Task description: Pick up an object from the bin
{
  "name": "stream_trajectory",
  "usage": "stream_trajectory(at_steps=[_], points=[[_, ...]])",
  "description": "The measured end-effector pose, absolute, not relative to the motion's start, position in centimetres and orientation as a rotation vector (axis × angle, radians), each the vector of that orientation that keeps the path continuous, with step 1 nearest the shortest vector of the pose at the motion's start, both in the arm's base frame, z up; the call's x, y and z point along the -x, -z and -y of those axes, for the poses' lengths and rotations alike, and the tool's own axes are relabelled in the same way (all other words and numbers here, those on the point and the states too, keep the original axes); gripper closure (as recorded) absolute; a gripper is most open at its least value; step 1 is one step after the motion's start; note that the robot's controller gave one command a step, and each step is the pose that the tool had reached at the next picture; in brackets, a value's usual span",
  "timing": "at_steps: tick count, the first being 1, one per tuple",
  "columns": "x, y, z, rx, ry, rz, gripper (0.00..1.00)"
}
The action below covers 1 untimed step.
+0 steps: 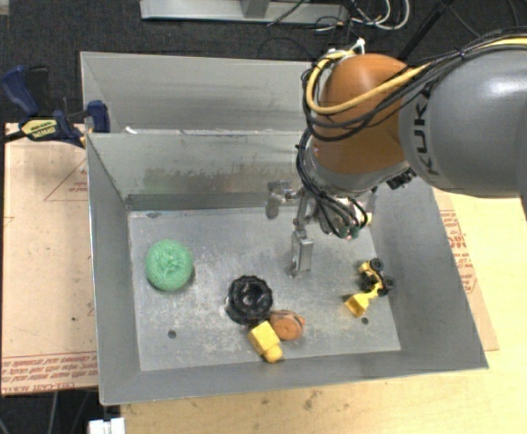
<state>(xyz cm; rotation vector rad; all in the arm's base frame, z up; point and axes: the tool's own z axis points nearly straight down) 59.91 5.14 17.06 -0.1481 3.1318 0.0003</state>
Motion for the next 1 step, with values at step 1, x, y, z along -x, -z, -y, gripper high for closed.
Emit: stream_trajectory(at_steps=[1], points=[[-58.03,-11.17,-7.77,0.336,-0.002,-3.118,0.0]])
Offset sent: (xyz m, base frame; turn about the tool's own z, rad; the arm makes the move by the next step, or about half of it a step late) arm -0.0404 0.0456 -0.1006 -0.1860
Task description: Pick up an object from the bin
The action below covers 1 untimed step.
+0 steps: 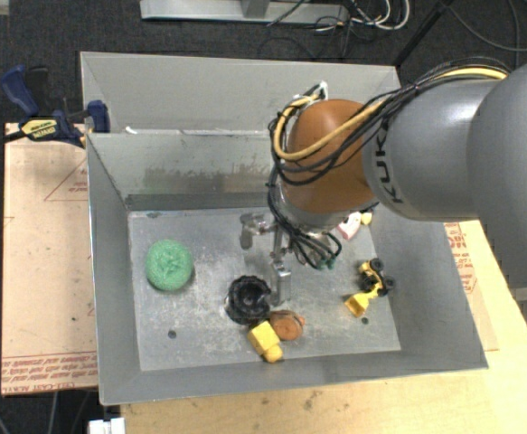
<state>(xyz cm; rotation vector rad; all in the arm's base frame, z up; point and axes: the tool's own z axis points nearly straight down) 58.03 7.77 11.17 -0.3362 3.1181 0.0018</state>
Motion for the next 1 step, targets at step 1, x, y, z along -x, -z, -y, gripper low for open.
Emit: stream_trajectory(at_steps=[1], points=[[-56.17,-7.45,-9.48,0.435,0.001,-3.115,0.0]])
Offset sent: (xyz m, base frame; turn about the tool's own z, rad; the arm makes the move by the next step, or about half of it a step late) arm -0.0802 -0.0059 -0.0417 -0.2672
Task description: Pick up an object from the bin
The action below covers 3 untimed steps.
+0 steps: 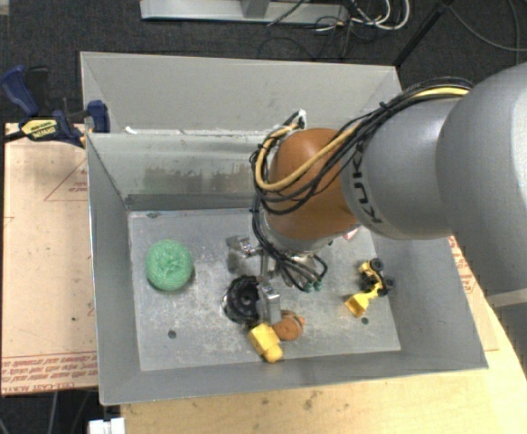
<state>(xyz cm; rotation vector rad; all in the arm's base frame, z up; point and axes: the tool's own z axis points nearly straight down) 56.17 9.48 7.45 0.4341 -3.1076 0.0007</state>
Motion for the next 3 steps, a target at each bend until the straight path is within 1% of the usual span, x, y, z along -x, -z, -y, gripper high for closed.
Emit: stream_trajectory(at_steps=[1,2,3], points=[[-53.1,-7.3,-8.8,-0.592,0.004,3.097,0.0],[-59.9,-7.5,-9.3,-0.948,0.001,3.004,1.0],[-59.9,-7.5,-9.3,-0.947,0.001,3.004,1.0]])
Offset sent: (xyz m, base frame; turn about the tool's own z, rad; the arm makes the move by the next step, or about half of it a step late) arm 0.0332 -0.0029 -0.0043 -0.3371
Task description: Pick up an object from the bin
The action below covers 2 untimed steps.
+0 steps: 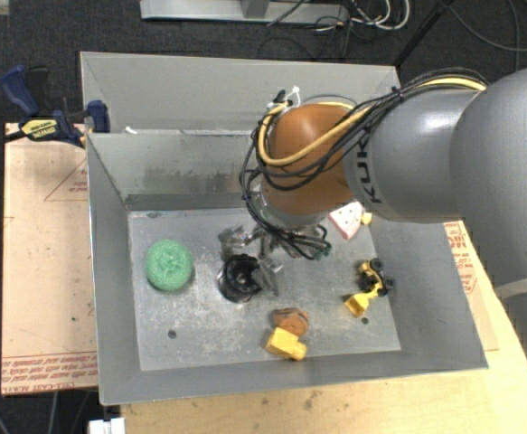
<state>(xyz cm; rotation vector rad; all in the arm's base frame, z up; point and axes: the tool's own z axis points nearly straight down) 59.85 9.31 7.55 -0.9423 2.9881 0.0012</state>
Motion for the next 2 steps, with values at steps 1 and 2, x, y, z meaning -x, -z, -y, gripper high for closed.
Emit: stream_trajectory(at_steps=[1,2], points=[[-57.3,-7.9,-10.4,0.901,0.001,-2.997,1.0],[-57.9,-13.5,-10.0,0.926,-0.003,-3.001,1.0]])
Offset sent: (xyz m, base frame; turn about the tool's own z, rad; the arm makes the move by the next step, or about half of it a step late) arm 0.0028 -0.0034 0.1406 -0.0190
